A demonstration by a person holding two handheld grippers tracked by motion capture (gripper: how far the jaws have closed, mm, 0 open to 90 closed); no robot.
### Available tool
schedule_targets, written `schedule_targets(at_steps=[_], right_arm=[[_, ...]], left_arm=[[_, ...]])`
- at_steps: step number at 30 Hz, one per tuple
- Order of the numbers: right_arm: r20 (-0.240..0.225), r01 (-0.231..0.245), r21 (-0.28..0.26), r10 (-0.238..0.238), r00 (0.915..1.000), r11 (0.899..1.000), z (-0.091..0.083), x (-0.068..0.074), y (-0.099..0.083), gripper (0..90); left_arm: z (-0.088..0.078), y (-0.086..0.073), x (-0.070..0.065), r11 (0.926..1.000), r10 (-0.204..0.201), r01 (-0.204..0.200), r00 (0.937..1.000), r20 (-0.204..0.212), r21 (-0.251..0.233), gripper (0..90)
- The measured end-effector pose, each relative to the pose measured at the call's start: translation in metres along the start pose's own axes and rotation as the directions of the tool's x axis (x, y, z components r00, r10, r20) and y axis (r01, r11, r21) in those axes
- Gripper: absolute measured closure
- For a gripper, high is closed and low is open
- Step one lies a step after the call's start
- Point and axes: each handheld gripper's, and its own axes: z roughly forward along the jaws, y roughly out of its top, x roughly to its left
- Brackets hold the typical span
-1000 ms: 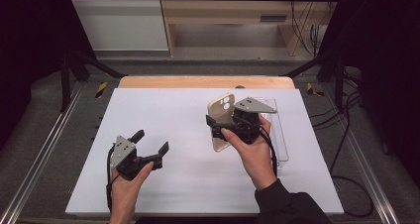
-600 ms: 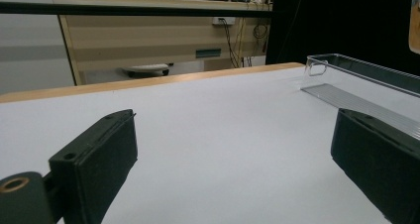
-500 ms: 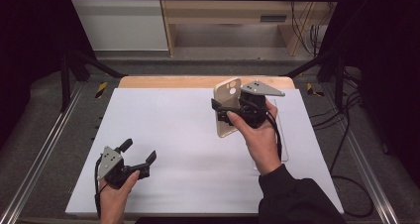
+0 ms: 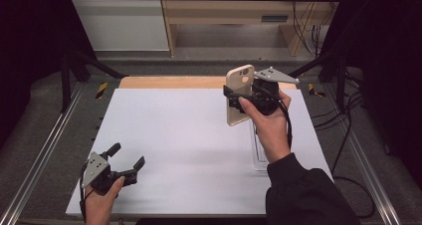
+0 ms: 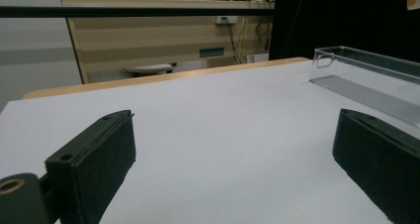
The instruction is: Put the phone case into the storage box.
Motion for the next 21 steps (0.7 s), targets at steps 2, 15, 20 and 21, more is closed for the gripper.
schedule_targets(at_steps=[2, 15, 20, 21], right_arm=[[0.013, -0.003, -0.004, 0.003, 0.9999, 1.0, 0.0, -0.005, 0.002, 12.1], [0.087, -0.032, -0.042, 0.036, 0.9956, 0.999, 0.006, -0.036, 0.012, 12.2], [0.136, -0.018, -0.053, 0.025, 0.9904, 0.998, 0.006, -0.047, 0.014, 12.2], [0.139, -0.02, -0.056, 0.027, 0.9899, 0.998, 0.006, -0.048, 0.015, 12.2]], left_arm=[[0.001, 0.0, -0.001, 1.0, 0.003, -0.003, 1.0, 0.006, 0.005, 2.4], [0.0, -0.001, 0.004, 1.0, -0.005, 0.005, 1.0, -0.007, 0.006, 2.4], [0.0, -0.001, 0.006, 0.9998, -0.021, 0.021, 0.9997, 0.01, -0.003, 2.3], [0.0, -0.001, 0.006, 0.9994, -0.033, 0.033, 0.9993, 0.017, -0.009, 2.3]])
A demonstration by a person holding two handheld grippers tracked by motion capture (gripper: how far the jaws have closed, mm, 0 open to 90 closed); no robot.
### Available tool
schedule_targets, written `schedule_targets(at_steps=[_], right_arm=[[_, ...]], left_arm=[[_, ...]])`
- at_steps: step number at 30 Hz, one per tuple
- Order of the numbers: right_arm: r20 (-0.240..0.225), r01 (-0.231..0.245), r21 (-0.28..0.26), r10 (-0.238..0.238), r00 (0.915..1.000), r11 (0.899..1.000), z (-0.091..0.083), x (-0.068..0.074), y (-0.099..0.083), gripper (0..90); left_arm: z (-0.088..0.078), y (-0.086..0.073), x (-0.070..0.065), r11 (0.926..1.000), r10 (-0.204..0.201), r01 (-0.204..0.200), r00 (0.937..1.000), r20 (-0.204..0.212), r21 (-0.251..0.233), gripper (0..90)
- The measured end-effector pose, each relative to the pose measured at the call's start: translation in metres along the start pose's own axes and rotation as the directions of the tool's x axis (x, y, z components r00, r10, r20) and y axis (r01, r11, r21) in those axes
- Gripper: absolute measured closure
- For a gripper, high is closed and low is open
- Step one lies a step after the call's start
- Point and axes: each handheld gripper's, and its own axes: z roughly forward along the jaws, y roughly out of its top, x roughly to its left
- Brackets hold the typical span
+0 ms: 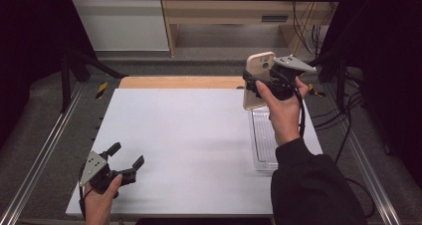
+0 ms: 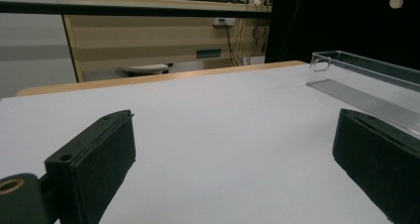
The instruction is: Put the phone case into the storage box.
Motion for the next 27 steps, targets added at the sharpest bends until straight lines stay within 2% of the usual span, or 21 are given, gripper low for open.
schedule_targets(at_steps=[4, 7, 14, 17, 19, 23, 24, 27], right_arm=[[0.011, -0.009, 0.008, 0.009, 0.9999, 1.0, 0.001, -0.006, 0.0, 12.2], [0.018, -0.016, 0.01, 0.015, 0.9997, 1.0, 0.004, -0.008, -0.001, 12.3], [0.04, -0.031, -0.026, 0.032, 0.9987, 0.999, 0.009, -0.013, 0.001, 12.4], [0.063, -0.046, -0.043, 0.049, 0.9968, 0.998, 0.011, -0.018, 0.001, 12.4], [0.1, -0.038, -0.056, 0.043, 0.994, 0.998, 0.013, -0.021, 0.0, 12.4], [0.126, -0.051, -0.064, 0.059, 0.9903, 0.997, 0.018, -0.028, -0.001, 12.4], [0.131, -0.055, -0.065, 0.063, 0.9894, 0.996, 0.019, -0.03, -0.001, 12.4], [0.154, -0.044, -0.065, 0.054, 0.9866, 0.997, 0.021, -0.032, -0.003, 12.4]], left_arm=[[-0.004, 0.002, 0.0, 0.9997, -0.019, 0.019, 0.9996, -0.023, -0.017, 2.3], [-0.006, 0.002, 0.001, 0.9998, -0.012, 0.011, 0.9994, -0.033, -0.017, 2.4], [-0.002, 0.001, 0.0, 1.0, -0.003, 0.003, 0.9998, -0.018, 0.001, 2.4], [0.0, 0.001, -0.001, 1.0, -0.001, 0.001, 1.0, -0.005, 0.008, 2.4], [0.0, 0.001, -0.002, 0.9999, 0.0, 0.0, 1.0, -0.002, 0.01, 2.4], [0.0, 0.0, -0.002, 0.9999, 0.003, -0.003, 1.0, -0.004, 0.012, 2.4], [0.0, 0.0, -0.002, 0.9995, 0.024, -0.024, 0.9996, -0.018, 0.022, 2.4], [0.001, 0.001, -0.003, 0.9985, 0.046, -0.045, 0.9986, -0.026, 0.032, 2.5]])
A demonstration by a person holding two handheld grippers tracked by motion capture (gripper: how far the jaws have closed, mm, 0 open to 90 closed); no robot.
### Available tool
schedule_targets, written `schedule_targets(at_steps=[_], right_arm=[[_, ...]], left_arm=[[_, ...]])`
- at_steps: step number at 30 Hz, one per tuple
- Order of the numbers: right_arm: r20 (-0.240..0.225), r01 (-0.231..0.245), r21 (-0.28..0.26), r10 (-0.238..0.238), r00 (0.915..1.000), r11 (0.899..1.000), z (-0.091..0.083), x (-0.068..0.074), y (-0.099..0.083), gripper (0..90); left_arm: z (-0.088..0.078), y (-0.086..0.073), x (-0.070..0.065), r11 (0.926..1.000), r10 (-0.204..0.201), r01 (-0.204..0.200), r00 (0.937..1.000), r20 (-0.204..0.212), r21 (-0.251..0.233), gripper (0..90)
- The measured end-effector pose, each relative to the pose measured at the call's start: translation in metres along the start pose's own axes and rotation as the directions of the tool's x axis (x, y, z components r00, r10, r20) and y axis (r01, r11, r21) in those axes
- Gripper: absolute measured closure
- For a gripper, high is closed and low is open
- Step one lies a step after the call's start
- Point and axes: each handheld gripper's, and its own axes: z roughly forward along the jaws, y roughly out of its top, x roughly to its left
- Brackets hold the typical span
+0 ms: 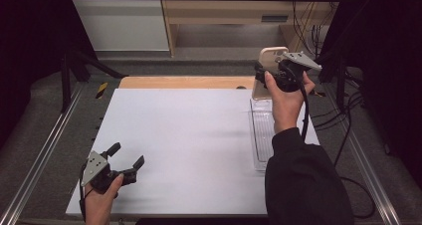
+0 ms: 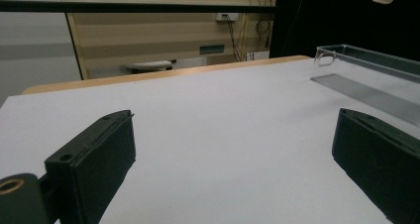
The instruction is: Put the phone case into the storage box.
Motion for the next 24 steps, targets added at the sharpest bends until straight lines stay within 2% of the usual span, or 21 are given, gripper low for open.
schedule_targets(at_steps=[8, 12, 15, 24], right_arm=[[0.014, 0.008, 0.011, -0.008, 0.9999, 1.0, 0.006, -0.005, -0.004, 12.3], [0.019, 0.018, 0.014, -0.018, 0.9997, 1.0, 0.007, -0.007, -0.007, 12.4], [0.024, 0.019, 0.018, -0.019, 0.9995, 1.0, 0.008, -0.008, -0.013, 12.4], [0.061, 0.047, 0.041, -0.049, 0.9969, 0.998, 0.015, -0.013, -0.034, 12.4]], left_arm=[[0.002, 0.001, -0.001, 0.9995, 0.029, -0.029, 0.9996, -0.004, 0.008, 2.4], [0.003, 0.0, 0.0, 0.9997, 0.023, -0.023, 0.9997, -0.008, 0.007, 2.3], [0.003, 0.0, 0.0, 0.9991, 0.041, -0.041, 0.999, -0.017, 0.013, 2.3], [0.003, -0.001, 0.002, 0.9996, 0.026, -0.026, 0.9995, -0.014, 0.008, 2.3]])
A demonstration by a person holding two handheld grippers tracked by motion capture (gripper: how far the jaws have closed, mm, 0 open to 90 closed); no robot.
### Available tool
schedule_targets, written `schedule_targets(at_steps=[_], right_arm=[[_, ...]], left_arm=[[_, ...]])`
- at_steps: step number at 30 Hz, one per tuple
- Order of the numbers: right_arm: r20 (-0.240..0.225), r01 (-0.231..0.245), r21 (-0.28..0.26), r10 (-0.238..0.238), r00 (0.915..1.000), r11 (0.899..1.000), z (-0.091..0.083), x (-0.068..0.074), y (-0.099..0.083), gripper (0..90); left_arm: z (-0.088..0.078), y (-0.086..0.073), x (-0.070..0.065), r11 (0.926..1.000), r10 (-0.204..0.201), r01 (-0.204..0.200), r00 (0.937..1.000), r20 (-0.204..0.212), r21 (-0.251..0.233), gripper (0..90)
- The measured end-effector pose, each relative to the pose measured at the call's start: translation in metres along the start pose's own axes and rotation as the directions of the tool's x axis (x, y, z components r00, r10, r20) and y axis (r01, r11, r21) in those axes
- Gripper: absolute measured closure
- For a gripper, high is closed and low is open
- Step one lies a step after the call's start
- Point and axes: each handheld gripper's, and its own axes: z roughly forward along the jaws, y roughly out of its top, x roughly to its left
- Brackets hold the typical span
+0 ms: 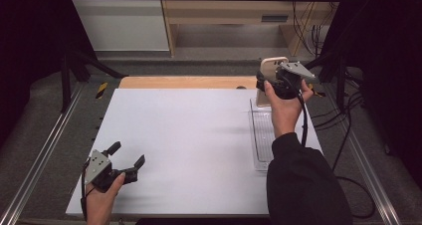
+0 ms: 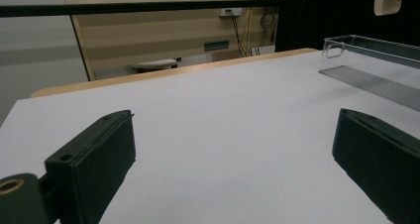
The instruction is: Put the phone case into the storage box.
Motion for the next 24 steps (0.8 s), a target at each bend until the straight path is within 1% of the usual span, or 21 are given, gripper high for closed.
schedule_targets(at_steps=[3, 4, 9, 12, 13, 15, 16, 21, 24], right_arm=[[0.011, -0.011, 0.017, 0.011, 0.9999, 1.0, 0.005, -0.003, -0.009, 12.4], [0.007, -0.017, 0.021, 0.017, 0.9998, 1.0, 0.007, -0.004, -0.012, 12.4], [0.022, -0.034, 0.04, 0.033, 0.9992, 0.999, 0.014, -0.008, -0.02, 12.4], [0.032, -0.032, 0.042, 0.03, 0.999, 0.999, 0.018, -0.008, -0.022, 12.4], [0.028, -0.027, 0.04, 0.026, 0.9993, 0.999, 0.019, -0.008, -0.023, 12.4], [0.022, -0.026, 0.036, 0.025, 0.9995, 0.999, 0.021, -0.008, -0.024, 12.4], [0.025, -0.022, 0.036, 0.021, 0.9995, 0.999, 0.021, -0.009, -0.025, 12.4], [0.03, -0.03, 0.043, 0.028, 0.9991, 0.999, 0.026, -0.009, -0.029, 12.4], [0.038, -0.023, 0.052, 0.021, 0.9991, 0.998, 0.029, -0.007, -0.032, 12.4]], left_arm=[[0.0, 0.0, 0.0, 1.0, 0.005, -0.005, 1.0, -0.001, -0.006, 2.3], [-0.001, 0.001, 0.0, 0.9999, 0.007, -0.007, 1.0, 0.001, -0.008, 2.3], [0.001, 0.001, -0.001, 0.9998, 0.014, -0.014, 0.9995, 0.029, -0.014, 2.2], [0.001, 0.001, -0.002, 0.9998, 0.016, -0.015, 0.9986, 0.05, -0.015, 2.2], [0.001, 0.001, -0.002, 0.9998, 0.015, -0.015, 0.9984, 0.054, -0.015, 2.2], [0.001, 0.001, -0.002, 0.9998, 0.016, -0.015, 0.9983, 0.057, -0.016, 2.2], [0.001, 0.001, -0.002, 0.9998, 0.015, -0.014, 0.9982, 0.057, -0.016, 2.2], [-0.001, 0.001, -0.003, 0.9999, 0.005, -0.004, 0.9977, 0.068, -0.016, 2.2], [-0.002, 0.001, -0.003, 0.9998, 0.006, -0.004, 0.9976, 0.069, -0.019, 2.2]])
